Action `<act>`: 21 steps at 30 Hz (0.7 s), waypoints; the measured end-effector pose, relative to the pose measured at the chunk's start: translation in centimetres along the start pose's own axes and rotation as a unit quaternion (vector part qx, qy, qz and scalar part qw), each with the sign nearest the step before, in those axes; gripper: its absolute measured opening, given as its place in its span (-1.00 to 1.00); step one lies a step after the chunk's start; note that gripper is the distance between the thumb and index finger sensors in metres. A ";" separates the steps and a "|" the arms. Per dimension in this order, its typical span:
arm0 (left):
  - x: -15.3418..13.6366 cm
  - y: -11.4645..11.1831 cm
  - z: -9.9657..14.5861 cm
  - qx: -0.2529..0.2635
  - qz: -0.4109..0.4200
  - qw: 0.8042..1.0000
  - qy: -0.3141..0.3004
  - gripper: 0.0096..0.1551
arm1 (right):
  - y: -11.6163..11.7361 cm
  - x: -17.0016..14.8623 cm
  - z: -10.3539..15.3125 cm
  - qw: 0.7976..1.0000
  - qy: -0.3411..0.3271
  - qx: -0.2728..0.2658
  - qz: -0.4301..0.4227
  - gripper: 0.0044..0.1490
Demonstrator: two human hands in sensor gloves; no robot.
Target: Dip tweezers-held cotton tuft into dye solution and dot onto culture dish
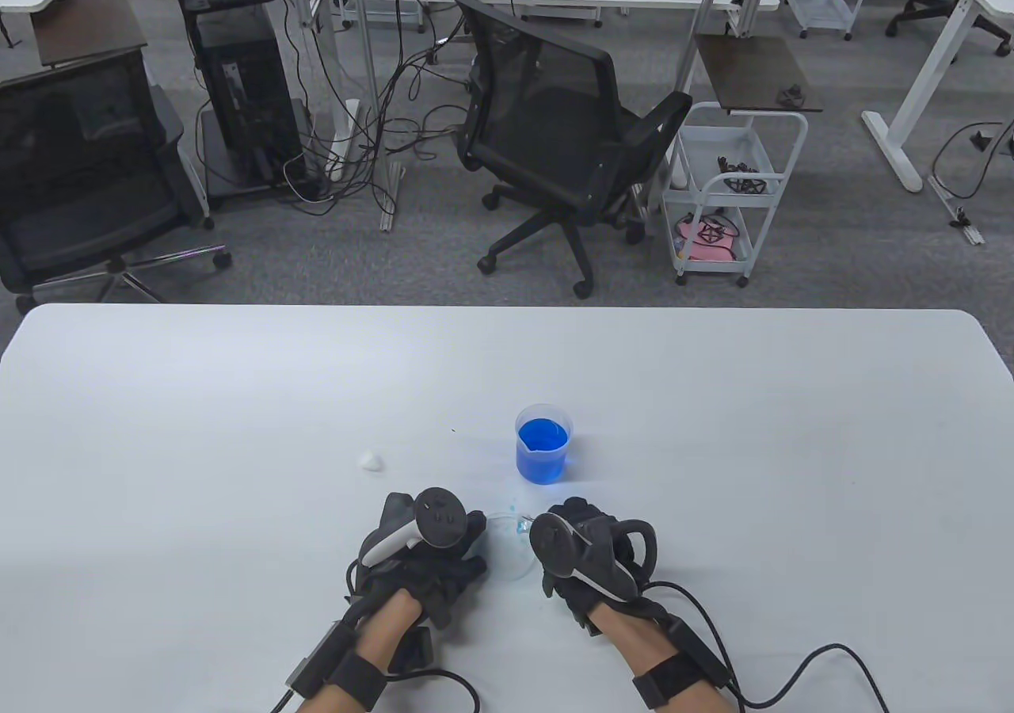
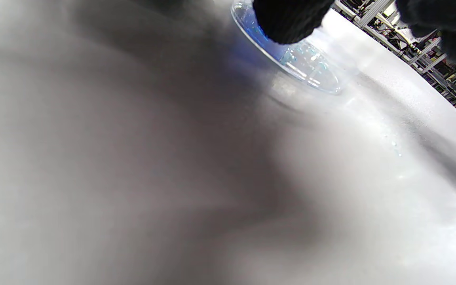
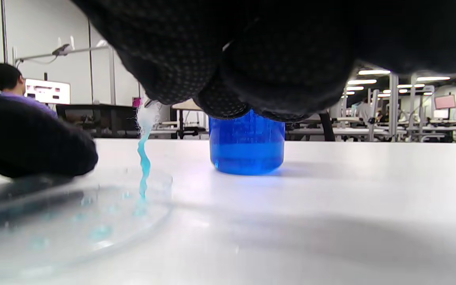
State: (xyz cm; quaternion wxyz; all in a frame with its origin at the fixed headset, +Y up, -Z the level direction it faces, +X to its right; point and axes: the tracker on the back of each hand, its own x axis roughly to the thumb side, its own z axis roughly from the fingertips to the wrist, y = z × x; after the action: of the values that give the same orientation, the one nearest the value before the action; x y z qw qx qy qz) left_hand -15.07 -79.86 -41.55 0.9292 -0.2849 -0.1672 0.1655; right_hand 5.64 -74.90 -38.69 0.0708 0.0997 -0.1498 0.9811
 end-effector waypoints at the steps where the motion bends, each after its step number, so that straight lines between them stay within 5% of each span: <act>1: 0.0 0.0 0.0 0.000 0.000 1.000 0.000 -0.21 | -0.3 -0.1 0.1 1.000 0.001 -0.003 -0.003 -0.50; 6: 0.0 0.0 0.0 0.000 0.000 1.000 0.001 -0.21 | -0.6 -0.1 0.8 1.000 -0.003 -0.004 -0.002 -0.50; 14: 0.0 0.1 0.0 0.000 0.001 1.000 0.002 -0.21 | 2.6 0.3 1.0 0.998 -0.019 0.050 0.045 -0.50; 21: 0.0 0.1 0.0 0.000 0.001 1.000 0.002 -0.21 | 2.3 0.3 0.9 0.998 -0.017 0.042 0.036 -0.50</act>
State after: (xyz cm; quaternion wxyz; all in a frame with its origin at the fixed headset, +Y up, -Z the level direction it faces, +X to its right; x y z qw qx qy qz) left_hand -15.11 -79.77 -41.64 0.9292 -0.2858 -0.1653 0.1660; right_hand 5.14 -77.33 -38.45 0.0288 0.1136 -0.1135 0.9866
